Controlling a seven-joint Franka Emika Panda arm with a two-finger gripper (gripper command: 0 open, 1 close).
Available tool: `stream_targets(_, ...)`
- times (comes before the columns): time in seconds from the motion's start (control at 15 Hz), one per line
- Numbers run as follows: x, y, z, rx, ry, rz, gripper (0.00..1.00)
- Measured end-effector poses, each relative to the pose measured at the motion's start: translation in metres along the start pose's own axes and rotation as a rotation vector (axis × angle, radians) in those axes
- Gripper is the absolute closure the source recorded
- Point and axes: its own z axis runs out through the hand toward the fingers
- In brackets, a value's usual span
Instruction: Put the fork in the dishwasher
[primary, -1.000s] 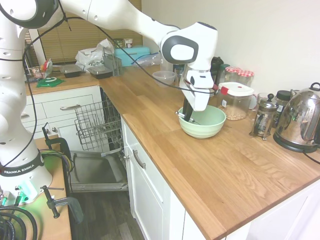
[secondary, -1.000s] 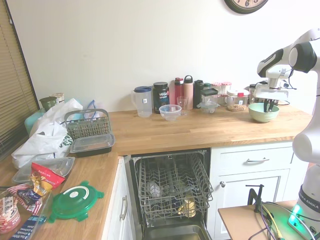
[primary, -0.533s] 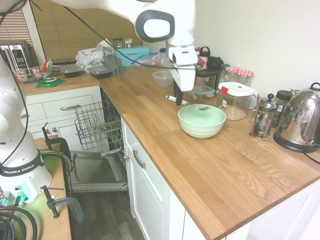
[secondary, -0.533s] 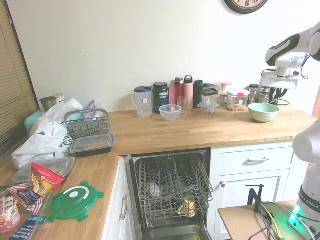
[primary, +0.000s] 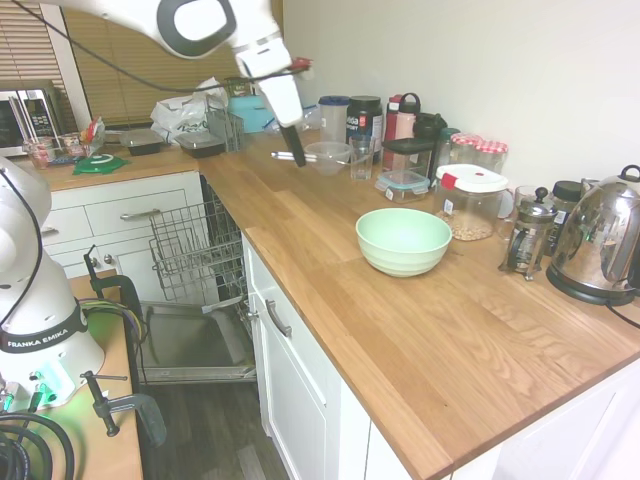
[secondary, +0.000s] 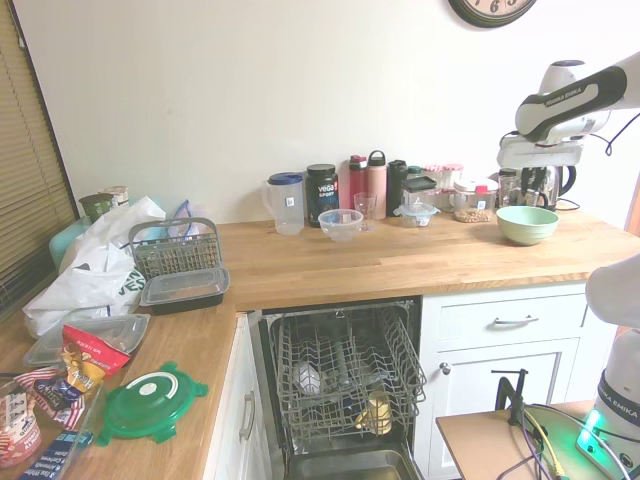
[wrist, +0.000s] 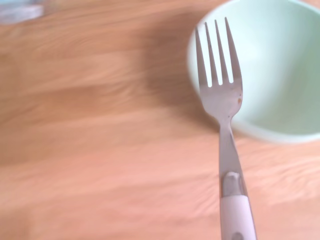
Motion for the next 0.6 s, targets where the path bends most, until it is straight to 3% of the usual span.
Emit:
stream_targets(0.2,-0.126,-0.012,-0.035,0.008,0.092,-0.05,1.0)
stream_targets(0.4,-0.277,0.008,-0.081,0.007,0.178,-0.112,1.0)
stream_targets(0.6,-0.379,0.004,-0.091,0.035,0.256,-0.173,1.0)
